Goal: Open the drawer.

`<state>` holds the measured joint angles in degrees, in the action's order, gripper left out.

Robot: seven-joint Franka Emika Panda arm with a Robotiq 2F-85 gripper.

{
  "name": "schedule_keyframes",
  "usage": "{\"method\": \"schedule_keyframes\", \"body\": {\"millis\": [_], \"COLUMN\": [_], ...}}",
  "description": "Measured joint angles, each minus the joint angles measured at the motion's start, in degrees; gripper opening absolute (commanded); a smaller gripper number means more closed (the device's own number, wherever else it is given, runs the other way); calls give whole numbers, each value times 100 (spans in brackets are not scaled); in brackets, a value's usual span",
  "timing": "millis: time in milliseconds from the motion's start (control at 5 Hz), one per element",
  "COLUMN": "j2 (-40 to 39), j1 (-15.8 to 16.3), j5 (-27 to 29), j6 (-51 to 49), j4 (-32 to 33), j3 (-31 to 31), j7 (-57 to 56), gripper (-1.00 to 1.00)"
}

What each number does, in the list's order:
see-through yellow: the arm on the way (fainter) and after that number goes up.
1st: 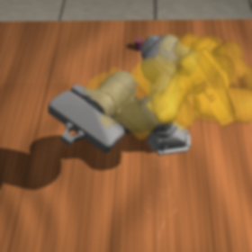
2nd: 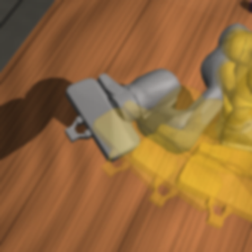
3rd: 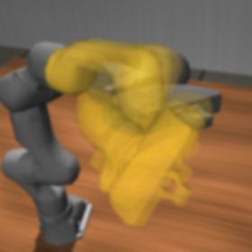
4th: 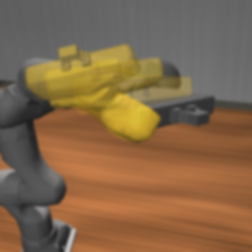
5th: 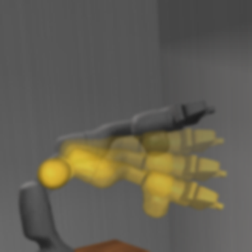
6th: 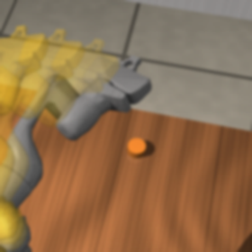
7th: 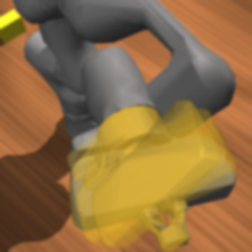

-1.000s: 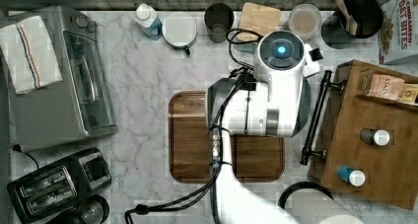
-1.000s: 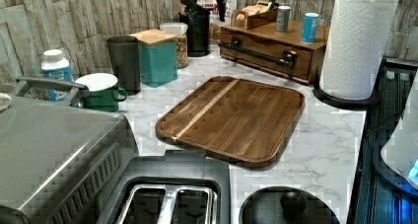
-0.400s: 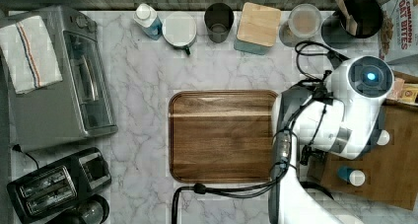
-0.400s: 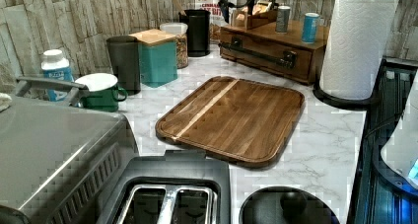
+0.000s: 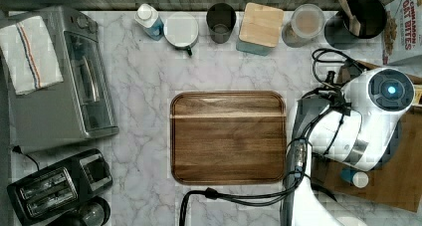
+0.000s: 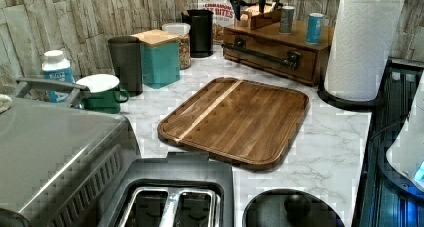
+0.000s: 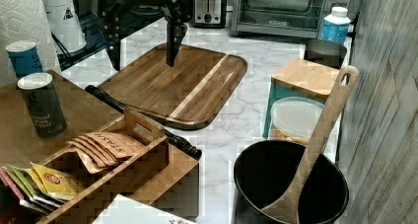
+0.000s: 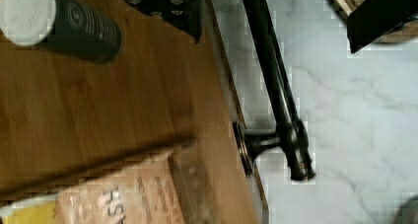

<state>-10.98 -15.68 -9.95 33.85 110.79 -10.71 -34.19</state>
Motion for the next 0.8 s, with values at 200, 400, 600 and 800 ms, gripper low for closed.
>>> {"method": "schedule_keyframes", "body": {"millis": [200,400,600,800], "j2": [3,-18,-17,-19], "j1": [32,192,343,379], "j5": [-163,-757,-867,-867], "j6": [-123,179,394,369], "j4": [17,106,257,436], "j3": [113,143,150,166], "j7": [-299,-436,-436,-431], "gripper": [100,100,100,100]}}
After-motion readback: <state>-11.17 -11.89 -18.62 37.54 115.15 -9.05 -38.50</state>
